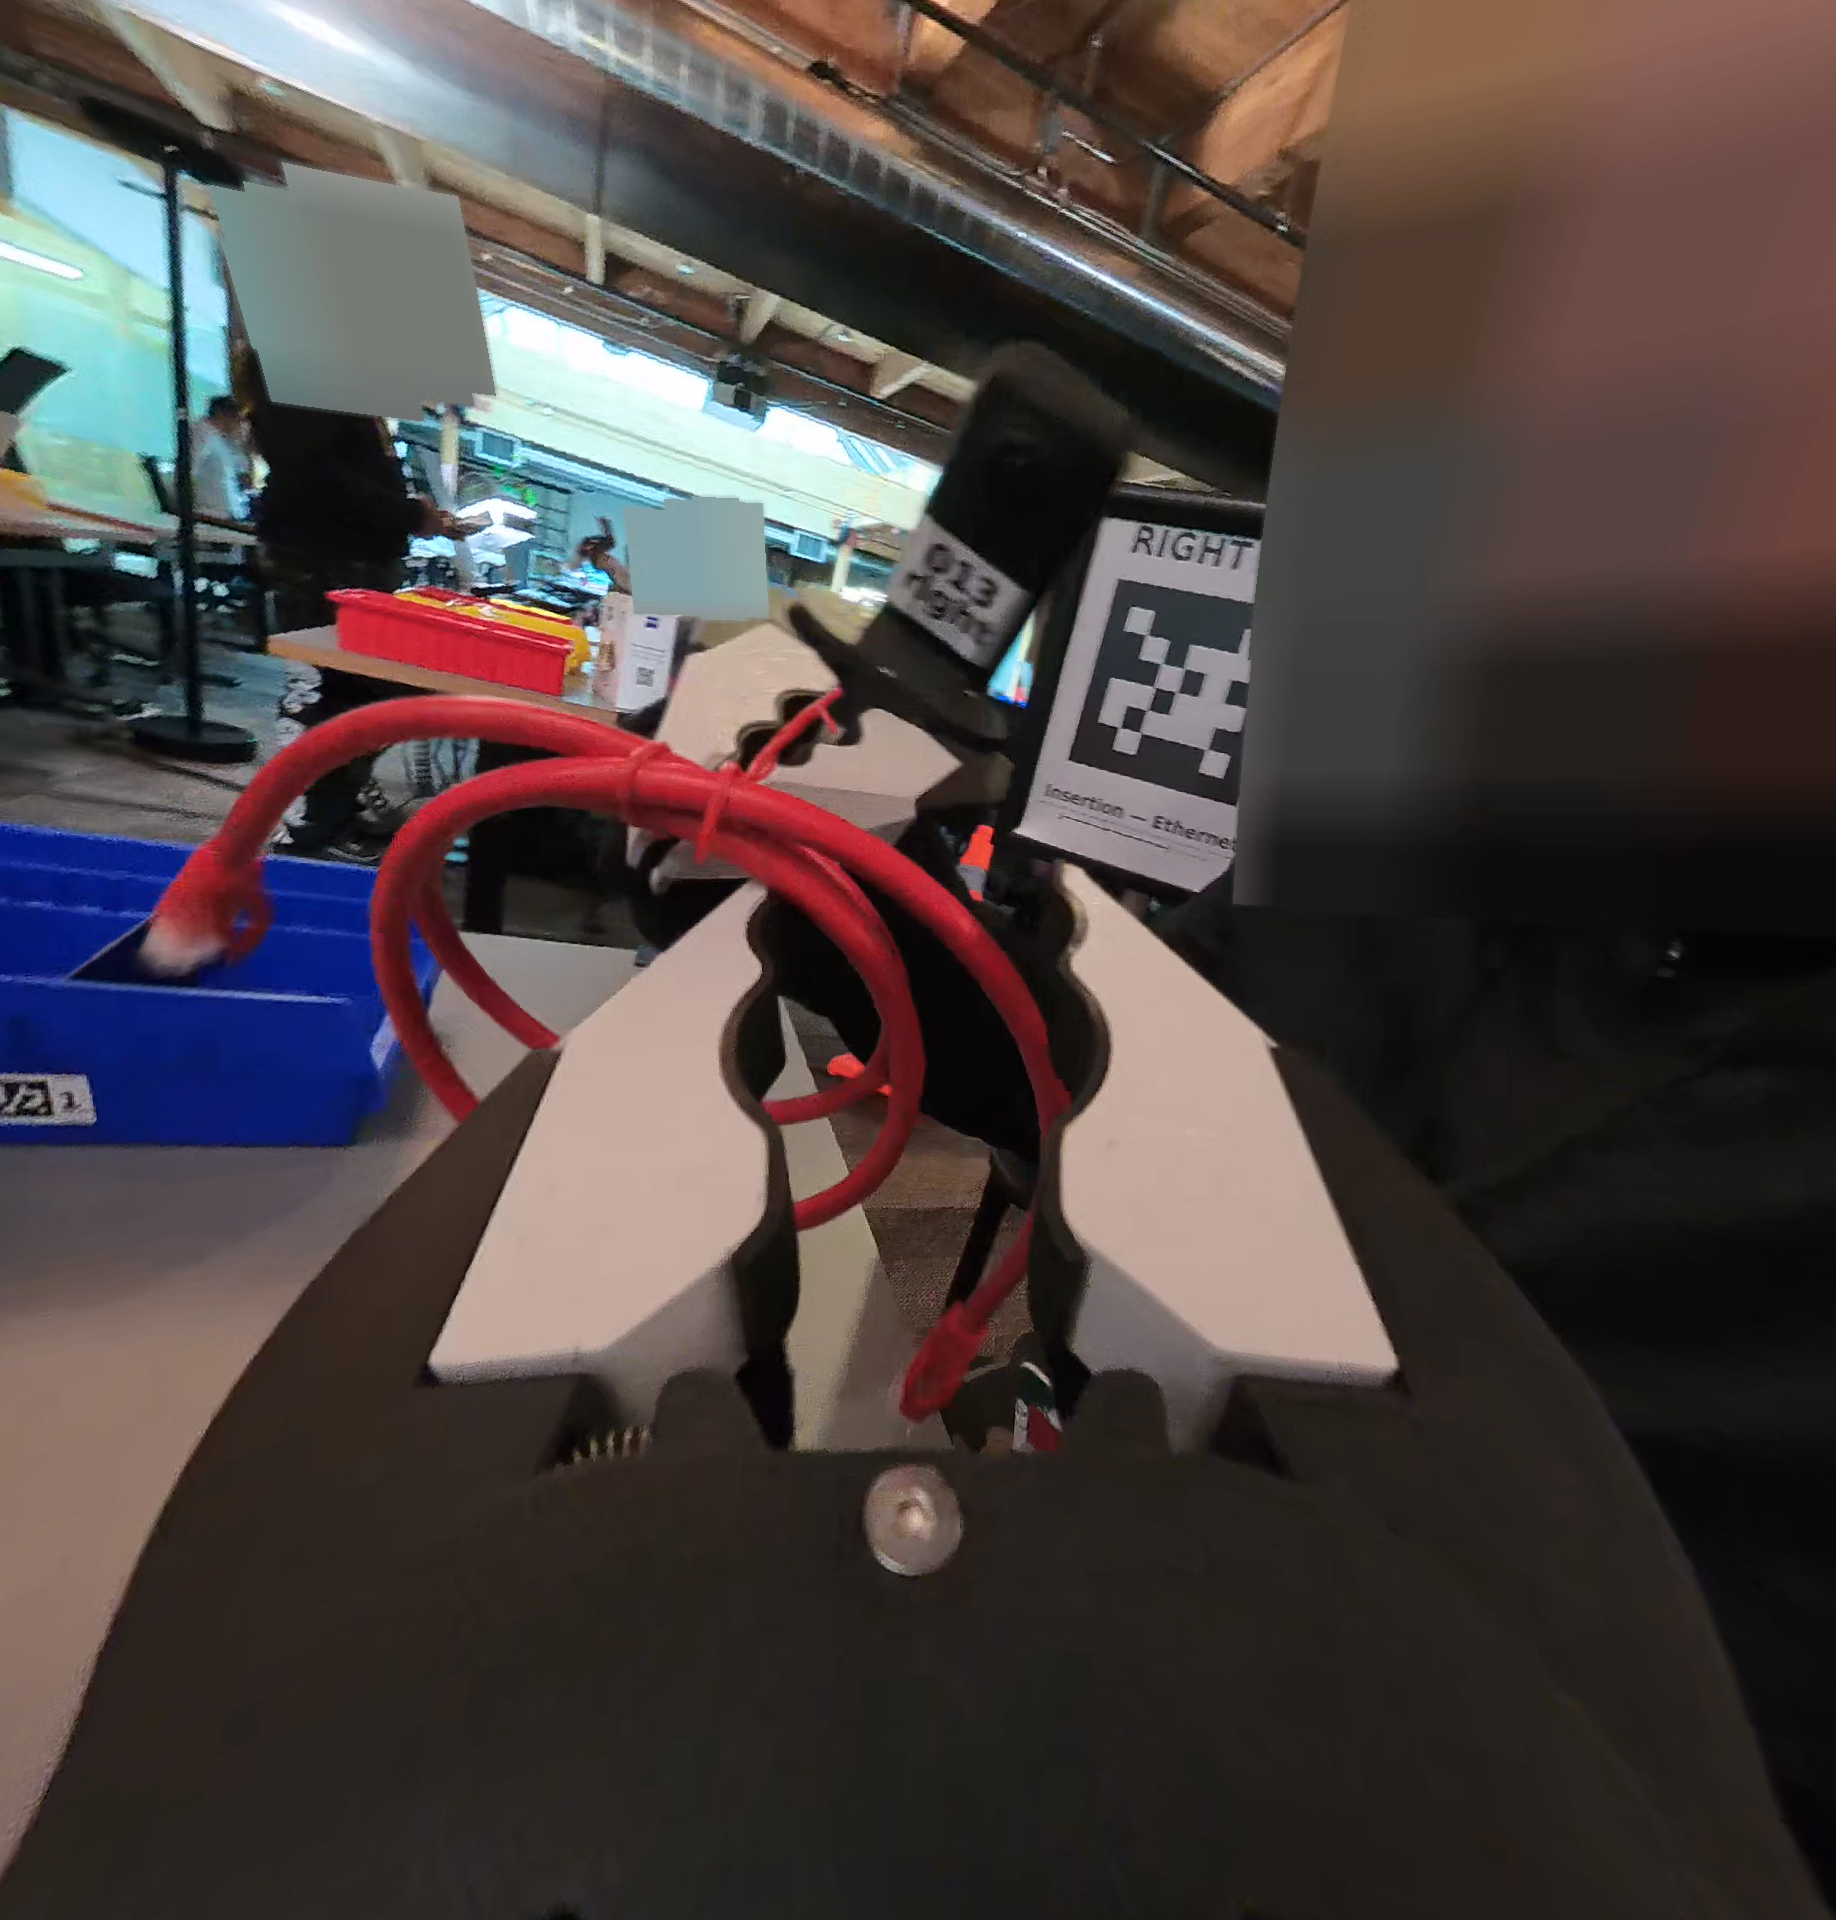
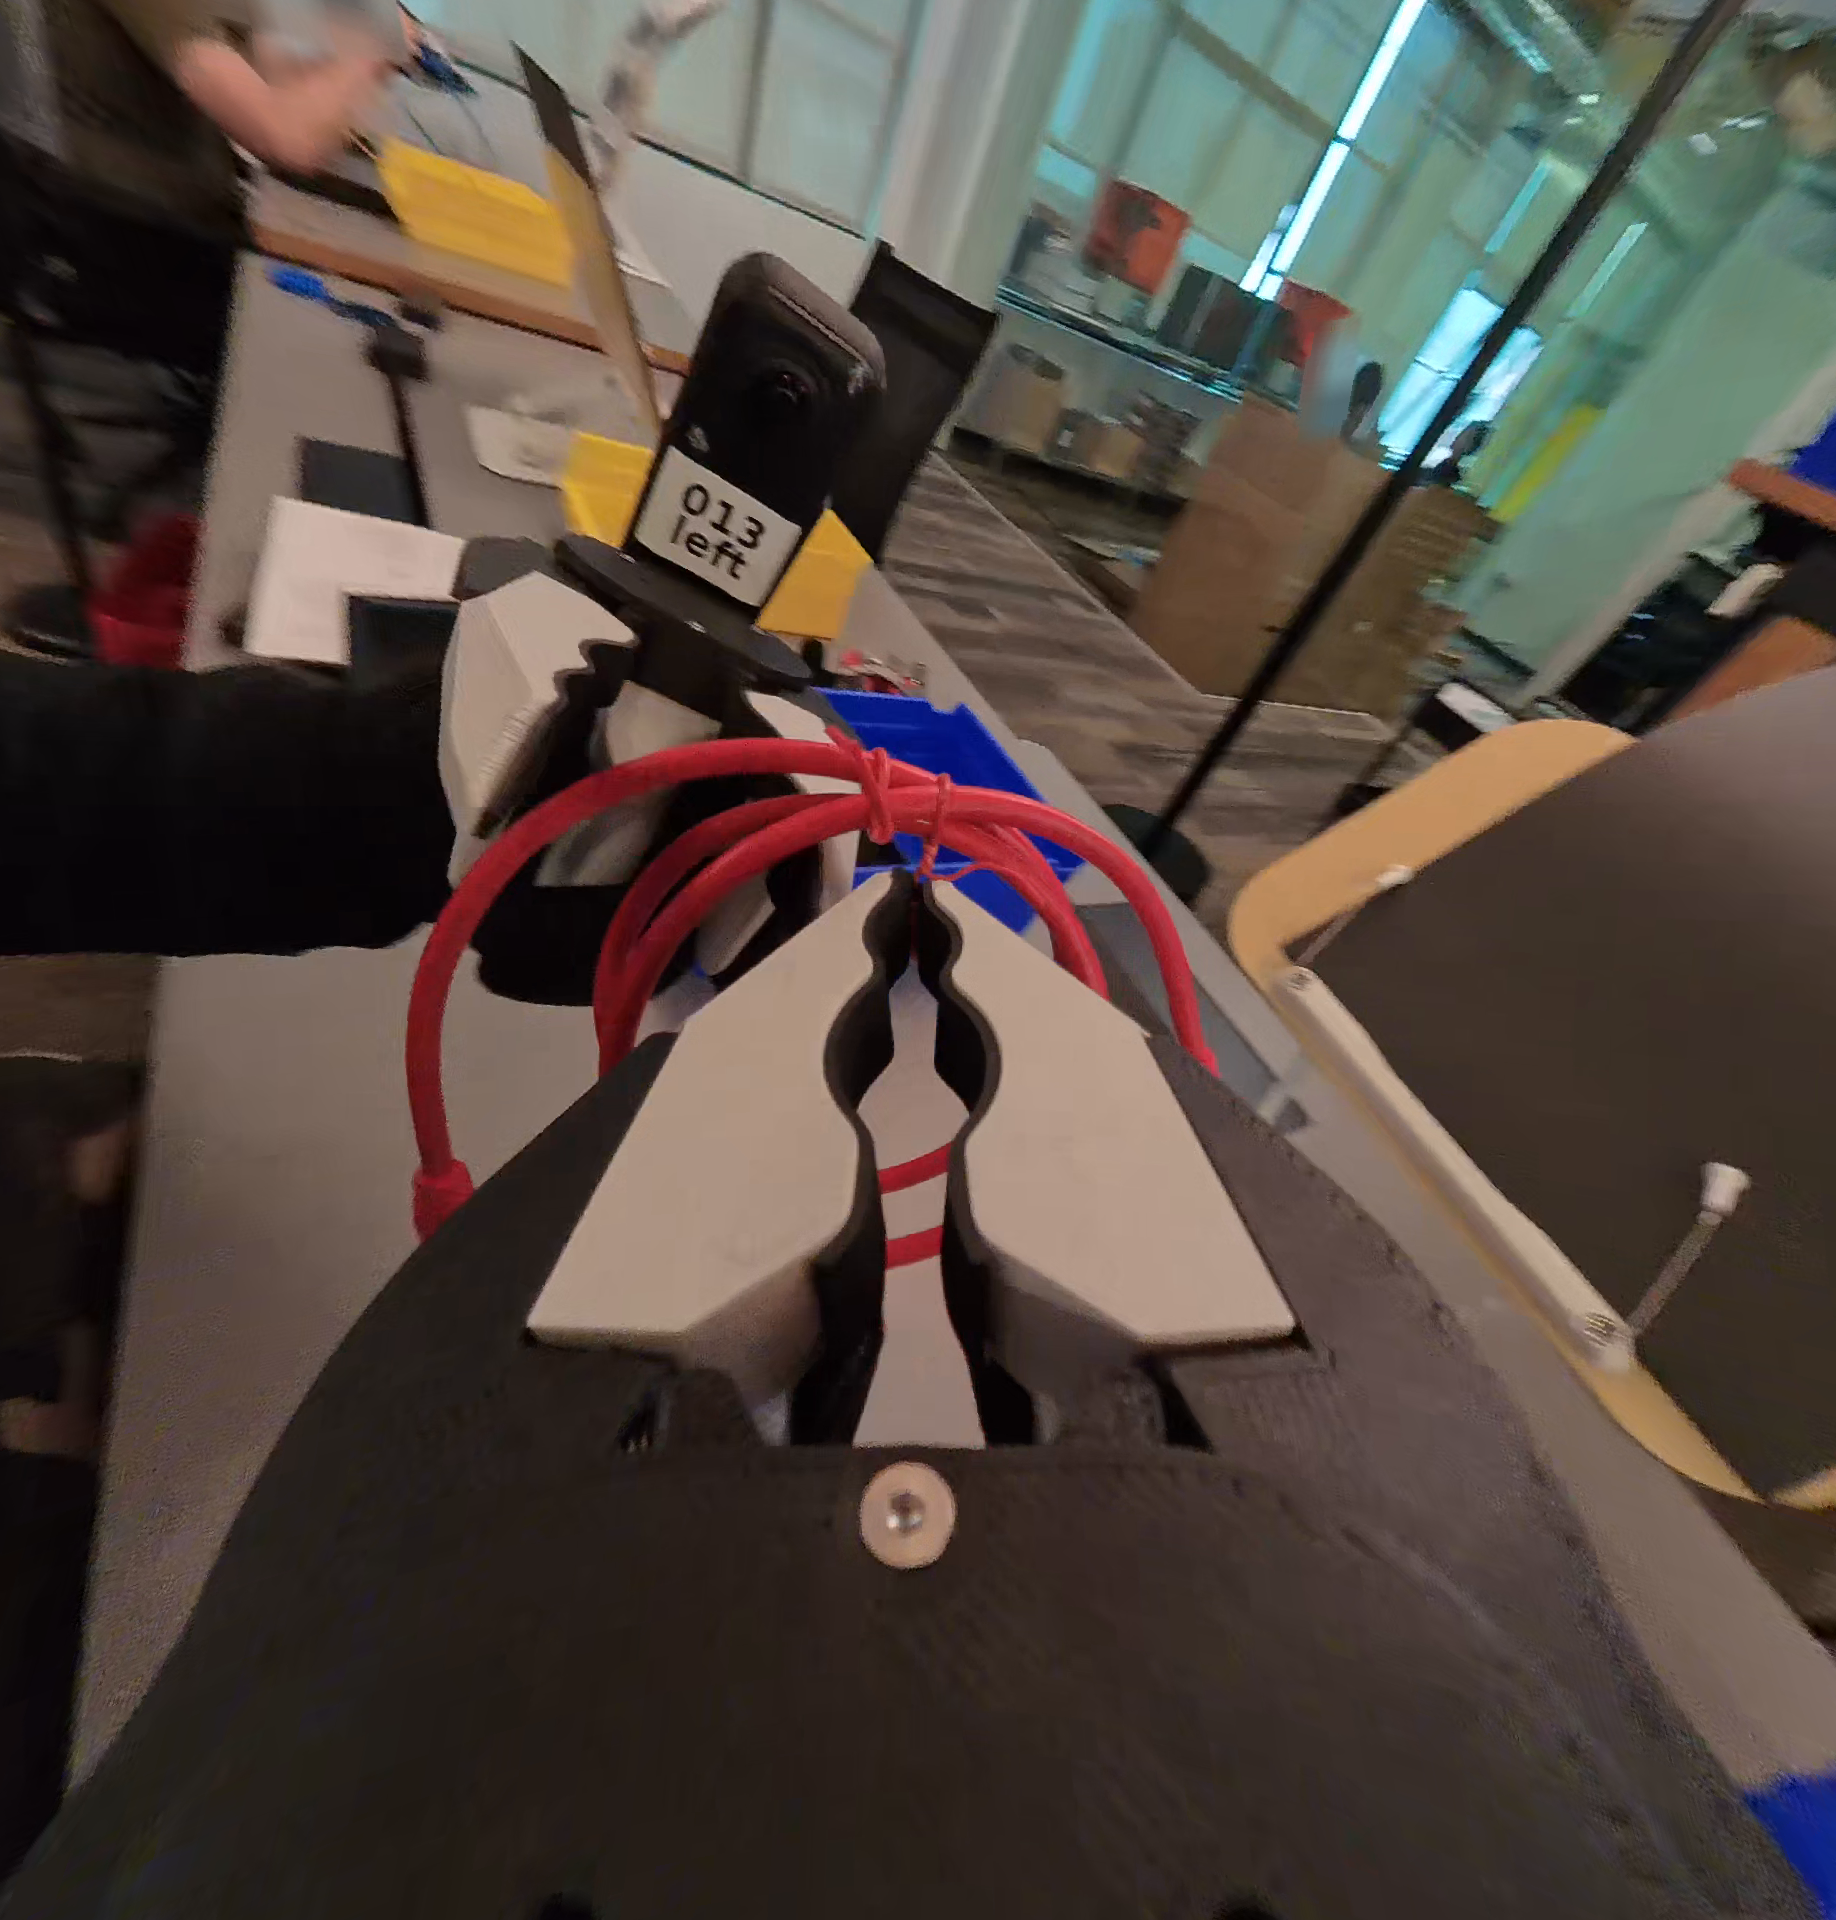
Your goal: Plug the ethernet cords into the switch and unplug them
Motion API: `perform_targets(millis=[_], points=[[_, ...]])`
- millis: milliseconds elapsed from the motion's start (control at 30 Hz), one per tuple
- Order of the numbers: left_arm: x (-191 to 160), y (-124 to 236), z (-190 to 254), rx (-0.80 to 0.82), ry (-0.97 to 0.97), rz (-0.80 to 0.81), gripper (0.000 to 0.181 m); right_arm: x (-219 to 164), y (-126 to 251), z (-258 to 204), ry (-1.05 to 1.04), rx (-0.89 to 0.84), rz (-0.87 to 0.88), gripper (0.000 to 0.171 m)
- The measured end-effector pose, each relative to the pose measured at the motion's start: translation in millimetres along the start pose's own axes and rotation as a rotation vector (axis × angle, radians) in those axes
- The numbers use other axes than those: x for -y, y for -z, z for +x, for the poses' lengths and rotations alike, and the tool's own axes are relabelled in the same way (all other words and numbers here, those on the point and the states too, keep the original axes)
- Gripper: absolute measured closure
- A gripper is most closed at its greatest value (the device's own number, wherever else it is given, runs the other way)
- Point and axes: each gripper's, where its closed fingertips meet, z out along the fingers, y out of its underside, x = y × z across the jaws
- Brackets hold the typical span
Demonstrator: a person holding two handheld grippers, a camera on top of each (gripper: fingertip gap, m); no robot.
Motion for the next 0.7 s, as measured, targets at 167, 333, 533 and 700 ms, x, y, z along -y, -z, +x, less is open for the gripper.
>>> perform_targets(millis=[167, 333, 533, 700], points=[[-11, -7, -18, 0.131, 0.005, -0.057, 0.163, 1, -4, -3, 0.103, -0.071, -0.023, 0.171], [-5, -3, -13, 0.082, 0.013, -0.005, 0.181, 15, -2, -9, 0.088, -0.048, 0.054, 0.171], [-1, 2, -8, 0.051, 0.007, 0.022, 0.181, 12, -1, -9, -0.023, 0.030, 0.098, 0.163], [-4, -1, -5, 0.034, -0.013, 0.000, 0.181, 22, 1, -12, -0.237, 0.169, 0.203, 0.155]])
